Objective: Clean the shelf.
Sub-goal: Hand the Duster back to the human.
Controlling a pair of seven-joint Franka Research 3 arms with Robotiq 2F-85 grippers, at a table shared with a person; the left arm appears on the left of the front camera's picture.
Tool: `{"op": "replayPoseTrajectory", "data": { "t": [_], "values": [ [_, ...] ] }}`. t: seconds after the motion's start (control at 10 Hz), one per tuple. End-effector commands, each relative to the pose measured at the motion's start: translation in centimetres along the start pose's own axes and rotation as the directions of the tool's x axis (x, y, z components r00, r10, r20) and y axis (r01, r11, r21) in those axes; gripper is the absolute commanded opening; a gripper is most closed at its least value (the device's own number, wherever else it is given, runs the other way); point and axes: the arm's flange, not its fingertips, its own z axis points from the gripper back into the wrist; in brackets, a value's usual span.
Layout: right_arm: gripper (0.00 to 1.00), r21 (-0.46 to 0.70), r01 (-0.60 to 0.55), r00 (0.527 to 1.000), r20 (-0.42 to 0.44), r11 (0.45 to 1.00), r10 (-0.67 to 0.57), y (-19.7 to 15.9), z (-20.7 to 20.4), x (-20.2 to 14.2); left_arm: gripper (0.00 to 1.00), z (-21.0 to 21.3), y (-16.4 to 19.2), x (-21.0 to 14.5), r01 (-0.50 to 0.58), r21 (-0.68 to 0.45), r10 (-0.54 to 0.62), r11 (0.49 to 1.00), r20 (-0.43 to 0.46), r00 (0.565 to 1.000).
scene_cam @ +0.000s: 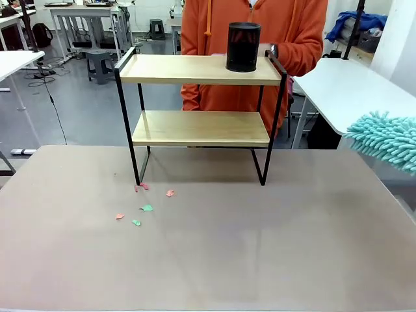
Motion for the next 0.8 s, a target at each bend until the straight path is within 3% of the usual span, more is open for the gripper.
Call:
{"op": "replayPoseTrajectory", "data": {
  "t": [0.0, 0.5, 0.6, 0.7],
  "values": [
    [0.0, -0.008, -0.022, 1.0, -0.001, 1.0, 0.022, -0.3, 0.6, -0.1, 1.0, -0.3, 0.0, -0.1, 0.017, -0.018, -0.017, 1.0, 0.014, 1.0],
    [0.0, -0.008, -0.022, 1.0, -0.001, 1.0, 0.022, -0.3, 0.6, -0.1, 1.0, -0.3, 0.0, -0.1, 0.017, -0.018, -0.017, 1.0, 0.014, 1.0],
    [0.12, 0.0, 0.0, 1.0, 0.0, 1.0, 0.0, 0.0, 0.0, 0.0, 1.0, 0.0, 0.0, 0.0, 0.0, -0.002, 0.0, 1.0, 0.002, 1.0],
    [0.12, 0.041, -0.063, 0.997, 0.054, 0.997, 0.06, 1.3, 0.1, 0.8, 1.0, -0.5, -4.4, -0.4, 0.072, -0.147, -0.095, 0.987, -0.16, 0.983]
  ]
}}
